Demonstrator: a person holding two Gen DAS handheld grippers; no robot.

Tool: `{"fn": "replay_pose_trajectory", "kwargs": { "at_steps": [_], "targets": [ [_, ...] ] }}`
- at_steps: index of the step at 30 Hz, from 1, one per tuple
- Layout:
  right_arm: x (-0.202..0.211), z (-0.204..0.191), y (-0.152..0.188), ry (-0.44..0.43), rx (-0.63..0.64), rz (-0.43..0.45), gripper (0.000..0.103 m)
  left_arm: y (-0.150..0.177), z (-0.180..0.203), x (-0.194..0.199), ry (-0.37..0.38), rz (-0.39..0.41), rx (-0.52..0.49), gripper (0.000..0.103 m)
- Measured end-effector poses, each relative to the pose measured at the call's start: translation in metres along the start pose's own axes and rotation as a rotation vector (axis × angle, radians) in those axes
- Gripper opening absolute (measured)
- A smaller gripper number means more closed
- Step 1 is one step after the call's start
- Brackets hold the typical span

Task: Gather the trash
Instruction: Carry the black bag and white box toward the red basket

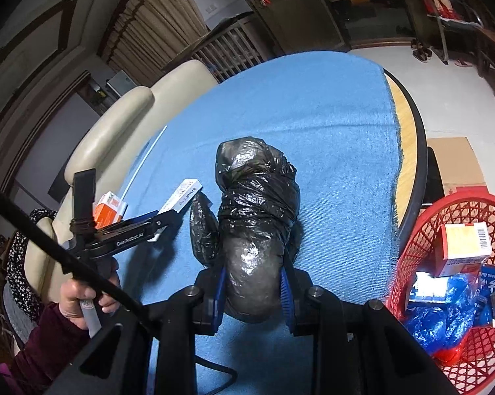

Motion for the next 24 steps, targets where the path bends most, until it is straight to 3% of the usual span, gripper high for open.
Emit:
{"fn": "replay_pose_trajectory", "kwargs": {
  "at_steps": [10, 24],
  "targets": [
    [0.026, -0.002, -0.002, -0.025, 0.025, 0.056, 0.03, 0.004, 0.051, 0.078, -0.03, 0.129, -0.074, 0.045],
    [0.084, 0.0, 0.017, -0.019, 0.047, 0.135, 0.03, 0.0, 0.105, 0.122, -0.077, 0.208, -0.188, 0.045]
  ]
}}
Point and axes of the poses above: each gripper's, at about its wrist camera, not at the fingertips, and x roughly against the way its jaws point, z to its right, y to its underside, the point moved 7 cm from there along -x, roughly the way its jaws point, and after that the axes turned 4 degrees about -x, right-handed, at the moved point
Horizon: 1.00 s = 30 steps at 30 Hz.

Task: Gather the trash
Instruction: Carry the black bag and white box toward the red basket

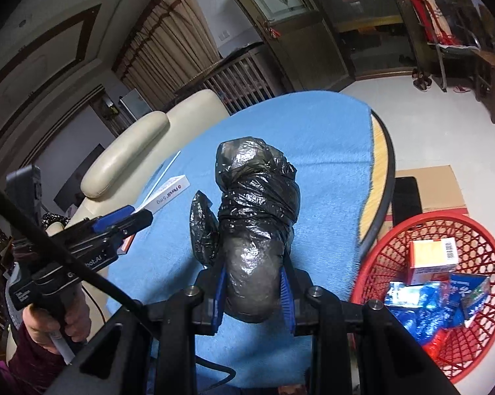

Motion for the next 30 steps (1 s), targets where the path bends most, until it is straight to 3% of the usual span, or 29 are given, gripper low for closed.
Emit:
{"fn": "replay_pose_trajectory", "kwargs": {
  "at_steps": [30],
  "targets": [
    [0.079, 0.047, 0.001, 0.068, -0.061, 0.099, 0.03, -0.026, 0.073, 0.024, 0.037, 0.044, -0.181, 0.045]
  ]
}}
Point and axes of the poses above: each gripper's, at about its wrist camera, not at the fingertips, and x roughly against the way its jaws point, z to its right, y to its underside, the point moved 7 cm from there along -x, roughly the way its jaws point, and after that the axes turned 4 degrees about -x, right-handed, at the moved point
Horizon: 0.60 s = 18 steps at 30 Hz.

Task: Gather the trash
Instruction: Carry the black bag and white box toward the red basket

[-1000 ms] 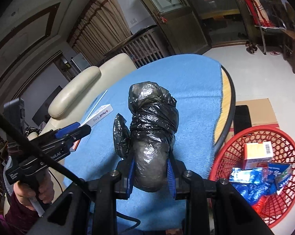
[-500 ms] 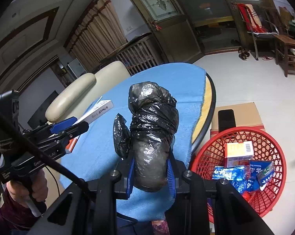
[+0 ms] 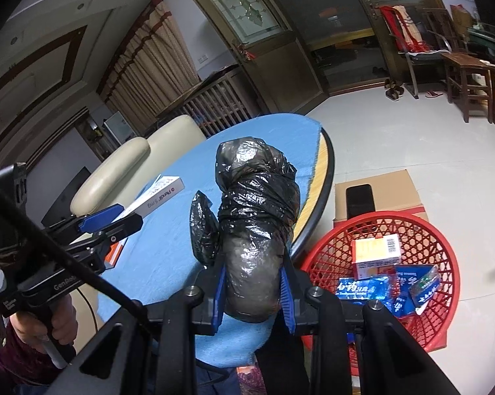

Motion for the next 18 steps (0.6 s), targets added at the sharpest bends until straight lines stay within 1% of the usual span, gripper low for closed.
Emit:
{"fn": "replay_pose_trajectory", "kwargs": {
  "at_steps": [8, 18],
  "targets": [
    [0.011, 0.013, -0.003, 0.018, -0.012, 0.014, 0.03, -0.005, 0.012, -0.001, 0.01, 0.005, -0.03, 0.045],
    [0.019, 0.023, -0.004, 0.02, -0.032, 0.027, 0.03, -0.008, 0.021, -0.001, 0.02, 0.006, -0.061, 0.045]
  ]
}}
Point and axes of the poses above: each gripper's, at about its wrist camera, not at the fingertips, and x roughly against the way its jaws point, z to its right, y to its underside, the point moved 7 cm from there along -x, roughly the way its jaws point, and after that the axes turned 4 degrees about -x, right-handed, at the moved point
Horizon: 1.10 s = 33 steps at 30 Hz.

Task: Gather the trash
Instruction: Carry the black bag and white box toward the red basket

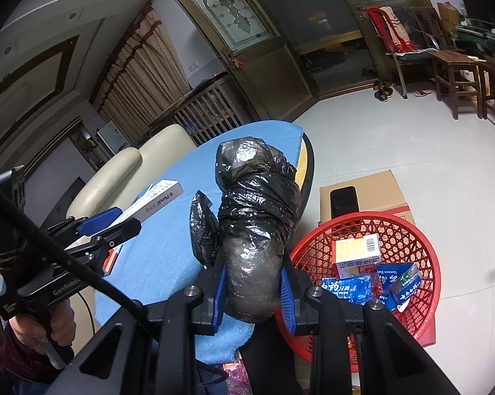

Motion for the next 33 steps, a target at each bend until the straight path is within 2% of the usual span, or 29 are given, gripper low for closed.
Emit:
{"fn": "replay_pose_trajectory", "kwargs": {
  "at_steps": [9, 33],
  "targets": [
    [0.004, 0.006, -0.001, 0.003, -0.019, 0.01, 0.03, -0.004, 0.01, -0.001, 0.008, 0.003, -0.029, 0.045],
    [0.016, 0.021, -0.001, 0.022, -0.078, 0.013, 0.03, -0.002, 0.031, -0.013, 0.092, -0.027, -0.061, 0.045]
  ]
}}
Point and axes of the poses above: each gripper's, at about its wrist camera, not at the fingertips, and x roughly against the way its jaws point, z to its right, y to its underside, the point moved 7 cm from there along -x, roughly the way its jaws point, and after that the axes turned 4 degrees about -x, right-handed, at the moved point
